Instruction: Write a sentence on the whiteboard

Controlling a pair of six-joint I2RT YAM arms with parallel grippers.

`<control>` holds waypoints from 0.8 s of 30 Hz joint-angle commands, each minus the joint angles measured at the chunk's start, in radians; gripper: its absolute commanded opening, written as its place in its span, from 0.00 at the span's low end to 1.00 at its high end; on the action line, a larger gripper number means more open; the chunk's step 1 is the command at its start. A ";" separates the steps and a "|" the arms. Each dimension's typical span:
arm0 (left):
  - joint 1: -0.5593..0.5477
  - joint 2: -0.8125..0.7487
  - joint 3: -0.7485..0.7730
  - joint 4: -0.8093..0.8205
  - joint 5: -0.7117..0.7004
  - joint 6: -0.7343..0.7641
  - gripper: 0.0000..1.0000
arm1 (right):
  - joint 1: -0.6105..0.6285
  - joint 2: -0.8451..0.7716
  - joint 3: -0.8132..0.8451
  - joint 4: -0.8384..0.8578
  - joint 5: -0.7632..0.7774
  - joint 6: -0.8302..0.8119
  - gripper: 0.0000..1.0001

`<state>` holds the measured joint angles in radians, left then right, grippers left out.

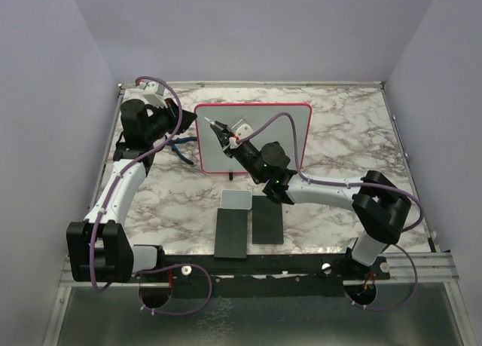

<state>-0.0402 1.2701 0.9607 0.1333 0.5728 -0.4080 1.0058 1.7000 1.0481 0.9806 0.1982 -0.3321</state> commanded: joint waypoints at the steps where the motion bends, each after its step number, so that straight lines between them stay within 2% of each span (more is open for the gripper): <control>1: -0.001 -0.009 -0.011 0.023 0.042 -0.008 0.15 | -0.004 0.028 0.028 0.024 0.019 -0.009 0.01; 24: -0.001 -0.008 -0.013 0.023 0.045 -0.008 0.15 | -0.019 0.077 0.050 0.033 0.045 -0.021 0.01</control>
<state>-0.0402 1.2701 0.9588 0.1345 0.5728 -0.4080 0.9928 1.7493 1.0672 0.9886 0.2165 -0.3412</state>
